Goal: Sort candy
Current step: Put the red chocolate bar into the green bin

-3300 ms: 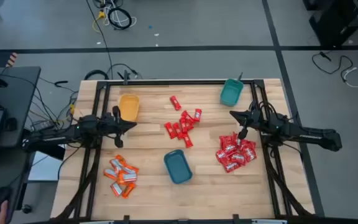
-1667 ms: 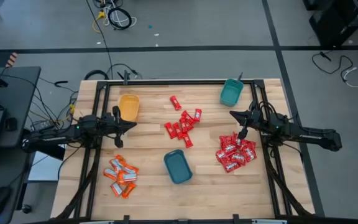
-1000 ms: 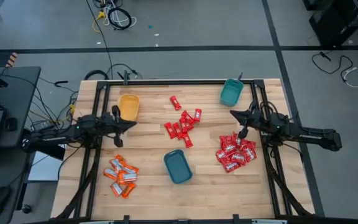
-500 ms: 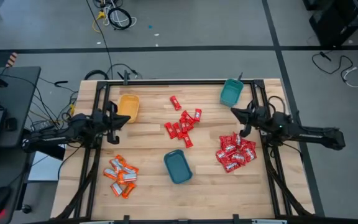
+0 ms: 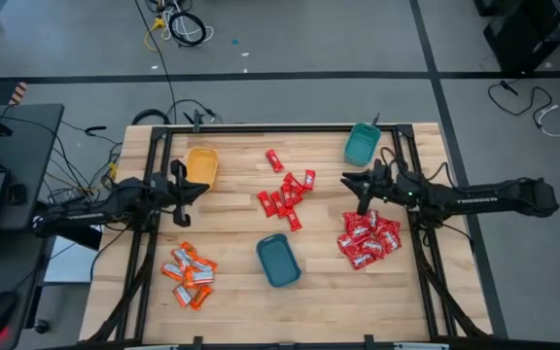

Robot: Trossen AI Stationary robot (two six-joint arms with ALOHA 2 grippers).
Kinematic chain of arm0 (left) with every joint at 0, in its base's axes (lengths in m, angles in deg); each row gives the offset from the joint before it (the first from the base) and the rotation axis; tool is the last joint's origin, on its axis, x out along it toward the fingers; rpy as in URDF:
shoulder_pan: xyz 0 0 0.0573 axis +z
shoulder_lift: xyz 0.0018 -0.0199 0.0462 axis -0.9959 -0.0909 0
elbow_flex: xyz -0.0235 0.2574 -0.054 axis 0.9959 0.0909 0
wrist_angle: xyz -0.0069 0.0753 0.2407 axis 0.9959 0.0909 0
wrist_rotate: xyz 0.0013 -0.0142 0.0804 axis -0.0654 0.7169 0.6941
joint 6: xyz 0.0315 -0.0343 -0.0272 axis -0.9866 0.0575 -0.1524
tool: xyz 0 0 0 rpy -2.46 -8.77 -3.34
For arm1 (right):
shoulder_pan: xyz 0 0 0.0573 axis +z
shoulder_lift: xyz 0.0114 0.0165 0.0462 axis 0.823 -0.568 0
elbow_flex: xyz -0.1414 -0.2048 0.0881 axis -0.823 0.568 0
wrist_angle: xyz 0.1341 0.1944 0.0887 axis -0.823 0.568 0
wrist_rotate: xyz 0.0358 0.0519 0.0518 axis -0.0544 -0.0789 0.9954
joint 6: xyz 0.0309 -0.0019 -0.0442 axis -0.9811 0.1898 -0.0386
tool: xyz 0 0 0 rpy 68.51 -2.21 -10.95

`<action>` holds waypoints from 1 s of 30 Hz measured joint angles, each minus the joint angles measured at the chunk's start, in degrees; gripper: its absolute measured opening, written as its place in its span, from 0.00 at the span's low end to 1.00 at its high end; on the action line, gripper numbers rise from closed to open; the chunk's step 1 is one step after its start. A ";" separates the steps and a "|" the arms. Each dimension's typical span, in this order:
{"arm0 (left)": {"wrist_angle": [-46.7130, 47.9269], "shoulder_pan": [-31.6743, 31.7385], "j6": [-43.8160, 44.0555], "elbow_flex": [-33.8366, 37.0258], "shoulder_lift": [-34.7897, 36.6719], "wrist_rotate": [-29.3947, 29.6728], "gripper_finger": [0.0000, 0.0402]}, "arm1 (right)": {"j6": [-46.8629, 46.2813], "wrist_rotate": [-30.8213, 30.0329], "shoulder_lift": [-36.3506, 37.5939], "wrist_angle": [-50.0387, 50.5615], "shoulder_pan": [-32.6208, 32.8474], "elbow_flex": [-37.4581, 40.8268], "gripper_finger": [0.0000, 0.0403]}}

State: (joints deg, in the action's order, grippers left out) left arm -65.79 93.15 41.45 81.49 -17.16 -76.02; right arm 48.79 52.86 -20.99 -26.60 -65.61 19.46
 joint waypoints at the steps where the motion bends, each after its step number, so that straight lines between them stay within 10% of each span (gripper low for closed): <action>1: -0.33 0.00 -0.48 0.00 -0.65 0.00 0.03 | 0.59 0.00 -1.96 0.06 0.00 -1.21 0.24; 30: -1.72 0.00 -1.56 0.01 -10.15 5.86 0.03 | 13.51 1.01 -40.32 12.37 -0.07 -29.15 0.56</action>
State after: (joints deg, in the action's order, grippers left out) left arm -67.51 93.15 39.89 81.50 -27.31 -70.16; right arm 62.30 53.86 -61.30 -14.23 -65.67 -9.68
